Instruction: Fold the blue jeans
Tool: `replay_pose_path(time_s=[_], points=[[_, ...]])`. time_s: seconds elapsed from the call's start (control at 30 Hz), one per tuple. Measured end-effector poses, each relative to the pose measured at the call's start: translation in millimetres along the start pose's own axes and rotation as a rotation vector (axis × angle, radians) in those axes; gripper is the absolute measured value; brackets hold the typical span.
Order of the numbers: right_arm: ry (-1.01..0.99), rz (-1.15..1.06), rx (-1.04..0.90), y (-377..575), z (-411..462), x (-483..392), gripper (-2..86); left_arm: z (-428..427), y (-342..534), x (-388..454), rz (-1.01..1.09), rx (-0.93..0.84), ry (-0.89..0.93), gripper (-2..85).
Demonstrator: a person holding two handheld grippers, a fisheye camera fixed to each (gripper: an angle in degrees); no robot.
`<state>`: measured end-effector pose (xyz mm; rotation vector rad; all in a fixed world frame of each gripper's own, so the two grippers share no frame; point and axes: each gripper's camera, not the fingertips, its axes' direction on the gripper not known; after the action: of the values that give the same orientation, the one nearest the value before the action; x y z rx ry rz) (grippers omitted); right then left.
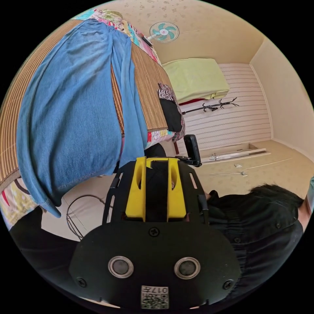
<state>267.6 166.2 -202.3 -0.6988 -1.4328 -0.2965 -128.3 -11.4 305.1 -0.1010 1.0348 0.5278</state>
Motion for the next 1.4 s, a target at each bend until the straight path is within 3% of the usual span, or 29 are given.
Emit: replay_pose_path(time_s=[0.2,0.3,0.43,0.5,0.6,0.77,0.93,1.03,1.27,1.4], points=[[-0.246,-0.172,0.101,9,-24,-28,1.5,9,-17,25,0.052,-0.051,-0.040,13.6],[-0.257,-0.292,0.075,0,-23,-44,1.4,22,-41,23,0.060,-0.102,-0.013,14.2],[-0.217,-0.423,-0.104,-25,-13,-45,1.3,32,-55,10,0.040,-0.152,0.028,0.9],[-0.235,-0.461,-0.211,-43,-16,-33,1.3,30,-53,7,0.046,-0.151,0.045,-0.2],[-0.424,-0.516,-0.419,-91,-33,-10,1.6,21,-50,5,0.038,-0.129,0.054,-0.7],[-0.046,-0.191,-0.158,-253,-82,48,7.2,2,-58,5,0.058,-0.133,0.075,-0.8],[-0.052,0.169,0.286,-410,-104,131,12.2,-17,-69,7,0.080,-0.151,0.072,-0.8],[-0.066,0.248,0.400,-467,-87,146,11.8,-31,-71,5,0.099,-0.141,0.095,-0.8],[0.144,0.223,0.571,-545,-79,100,3.1,-73,-61,-30,0.104,-0.074,0.235,-0.8],[0.255,-0.023,0.573,-589,-57,-11,1.7,-105,-39,-64,0.044,0.057,0.324,-0.7]])
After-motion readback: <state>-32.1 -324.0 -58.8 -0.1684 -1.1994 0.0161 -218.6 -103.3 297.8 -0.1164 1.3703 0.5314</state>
